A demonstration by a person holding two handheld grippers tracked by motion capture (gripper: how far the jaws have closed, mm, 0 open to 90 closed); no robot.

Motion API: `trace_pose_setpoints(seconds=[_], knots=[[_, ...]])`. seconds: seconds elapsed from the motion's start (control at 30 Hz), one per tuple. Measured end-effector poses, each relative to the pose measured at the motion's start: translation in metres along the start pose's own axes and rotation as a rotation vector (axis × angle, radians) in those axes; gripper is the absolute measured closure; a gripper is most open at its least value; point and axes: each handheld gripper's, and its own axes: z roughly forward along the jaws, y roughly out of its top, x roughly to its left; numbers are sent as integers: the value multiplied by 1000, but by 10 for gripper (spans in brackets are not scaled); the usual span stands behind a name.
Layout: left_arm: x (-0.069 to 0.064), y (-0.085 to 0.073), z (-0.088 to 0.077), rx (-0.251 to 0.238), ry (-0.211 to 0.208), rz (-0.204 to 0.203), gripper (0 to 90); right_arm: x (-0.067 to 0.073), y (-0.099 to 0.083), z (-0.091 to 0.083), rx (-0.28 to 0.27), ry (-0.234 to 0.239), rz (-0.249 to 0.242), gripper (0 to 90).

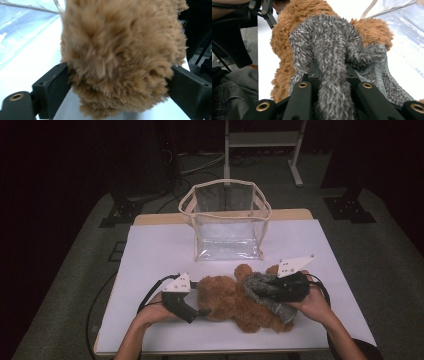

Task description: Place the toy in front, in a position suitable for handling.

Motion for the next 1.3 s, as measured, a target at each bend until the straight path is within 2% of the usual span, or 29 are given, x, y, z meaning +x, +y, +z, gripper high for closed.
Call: trace_pose_setpoints(seconds=[0.13,0.2,0.3,0.37,0.5,0.67,0.77,0.9,1.0,1.13,1.23,1.3], knots=[[0,-2,12,32,-15,-4,35,-1,0,0,-2,6,8,734],[-2,-2,17,29,-9,-3,51,-2,0,0,-3,8,8,734],[-1,1,14,-3,-1,-14,224,-3,0,0,-4,8,25,734],[-2,8,7,-49,23,-6,304,-4,1,0,-13,10,34,734],[-8,31,-7,-92,58,59,359,-7,6,3,-42,35,49,737],[-12,54,-25,-128,88,99,375,-8,20,9,-114,86,56,746],[-15,74,-44,-133,123,143,376,-8,34,10,-156,98,45,749],[-21,106,-72,-134,162,226,375,-5,53,10,-211,120,31,752],[-24,120,-84,-142,177,257,373,-1,63,10,-234,133,15,752],[-25,121,-73,-108,167,261,361,-4,58,10,-210,132,23,749],[-25,123,-62,-128,156,259,355,-10,51,-6,-207,110,36,749],[-25,129,-54,-127,152,265,348,-11,55,-22,-211,90,24,748]])
